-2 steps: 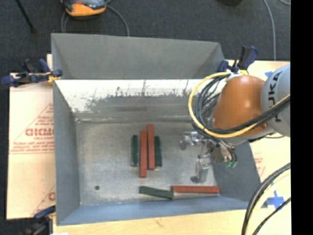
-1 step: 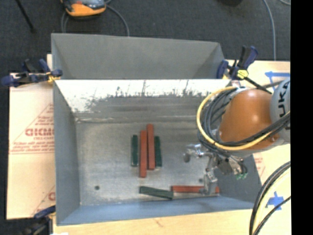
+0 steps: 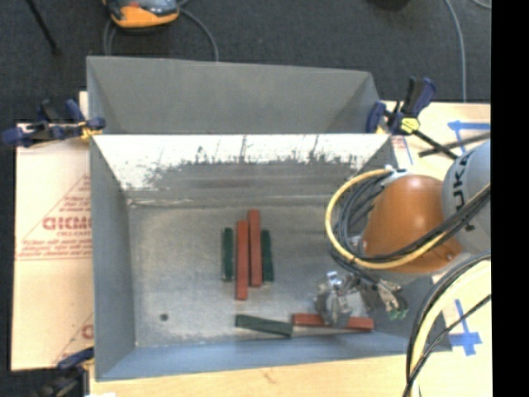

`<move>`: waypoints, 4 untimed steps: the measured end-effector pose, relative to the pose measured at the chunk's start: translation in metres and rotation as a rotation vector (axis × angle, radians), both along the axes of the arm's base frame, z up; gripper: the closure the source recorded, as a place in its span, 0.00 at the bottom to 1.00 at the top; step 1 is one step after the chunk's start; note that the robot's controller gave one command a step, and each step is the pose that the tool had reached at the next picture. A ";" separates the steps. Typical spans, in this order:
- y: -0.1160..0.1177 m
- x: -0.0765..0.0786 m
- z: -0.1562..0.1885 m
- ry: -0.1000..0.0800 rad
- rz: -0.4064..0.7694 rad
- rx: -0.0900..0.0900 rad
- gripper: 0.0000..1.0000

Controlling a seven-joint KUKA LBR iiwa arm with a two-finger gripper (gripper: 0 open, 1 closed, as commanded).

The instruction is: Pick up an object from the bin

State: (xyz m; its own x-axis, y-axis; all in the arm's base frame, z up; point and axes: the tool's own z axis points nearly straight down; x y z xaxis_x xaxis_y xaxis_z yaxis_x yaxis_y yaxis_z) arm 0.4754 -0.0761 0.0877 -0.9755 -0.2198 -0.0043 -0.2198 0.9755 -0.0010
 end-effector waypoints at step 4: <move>0.000 0.000 0.000 -0.001 0.006 -0.001 1.00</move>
Offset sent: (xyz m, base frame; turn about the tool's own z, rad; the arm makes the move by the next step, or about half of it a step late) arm 0.0000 0.0000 0.0000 0.0000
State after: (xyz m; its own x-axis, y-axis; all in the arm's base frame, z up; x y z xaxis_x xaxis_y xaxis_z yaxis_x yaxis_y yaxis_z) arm 0.4752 -0.0765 0.0875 -0.9742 -0.2254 -0.0050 -0.2254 0.9743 -0.0023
